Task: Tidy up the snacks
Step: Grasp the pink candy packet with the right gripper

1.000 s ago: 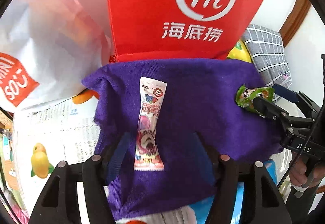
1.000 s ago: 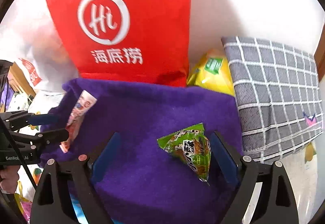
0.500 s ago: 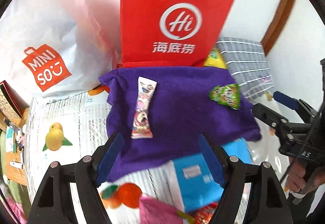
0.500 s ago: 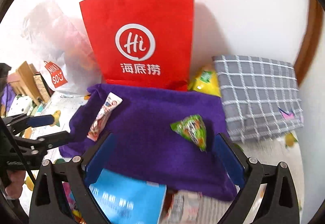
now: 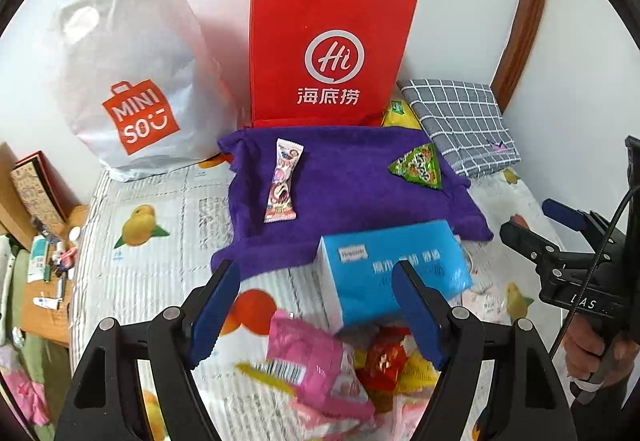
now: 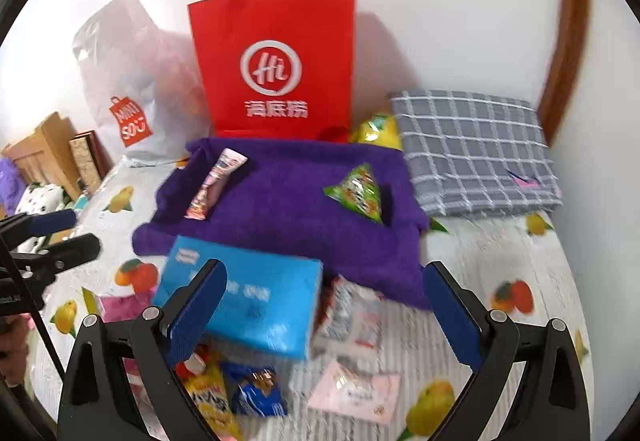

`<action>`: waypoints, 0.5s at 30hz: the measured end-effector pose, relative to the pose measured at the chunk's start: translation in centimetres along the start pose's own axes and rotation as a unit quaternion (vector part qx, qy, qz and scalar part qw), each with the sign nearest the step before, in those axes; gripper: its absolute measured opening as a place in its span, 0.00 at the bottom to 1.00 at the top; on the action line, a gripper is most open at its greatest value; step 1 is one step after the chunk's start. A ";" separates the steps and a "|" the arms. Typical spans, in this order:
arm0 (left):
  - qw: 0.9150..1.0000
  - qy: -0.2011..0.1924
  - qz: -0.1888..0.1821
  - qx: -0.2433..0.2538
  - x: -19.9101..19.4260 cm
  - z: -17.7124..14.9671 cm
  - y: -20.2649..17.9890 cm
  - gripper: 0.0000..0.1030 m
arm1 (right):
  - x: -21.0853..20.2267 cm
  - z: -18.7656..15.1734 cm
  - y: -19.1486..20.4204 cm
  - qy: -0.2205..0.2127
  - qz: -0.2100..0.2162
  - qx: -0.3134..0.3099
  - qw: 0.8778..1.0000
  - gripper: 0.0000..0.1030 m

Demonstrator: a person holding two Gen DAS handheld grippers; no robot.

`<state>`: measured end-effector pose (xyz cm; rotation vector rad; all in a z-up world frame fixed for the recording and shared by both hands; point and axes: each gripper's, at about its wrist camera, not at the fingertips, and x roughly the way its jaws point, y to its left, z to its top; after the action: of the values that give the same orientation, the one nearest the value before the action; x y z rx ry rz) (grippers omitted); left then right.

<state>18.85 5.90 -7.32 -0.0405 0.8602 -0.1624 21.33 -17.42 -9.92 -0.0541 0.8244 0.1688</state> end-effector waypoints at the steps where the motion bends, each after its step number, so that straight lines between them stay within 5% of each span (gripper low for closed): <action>1: 1.000 0.000 -0.003 -0.001 -0.2 -0.3 -0.1 0.74 | -0.1 -0.5 0.1 0.005 -0.001 -0.006 1.000 0.95; 15: 0.999 0.021 -0.020 -0.030 -1.3 -4.6 -0.3 0.74 | -1.7 -6.6 -2.1 0.023 0.008 0.013 1.000 0.89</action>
<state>14.54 5.94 -9.34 -0.1104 0.9058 -0.1758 15.74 -20.47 -13.15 -0.0277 0.8721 0.1724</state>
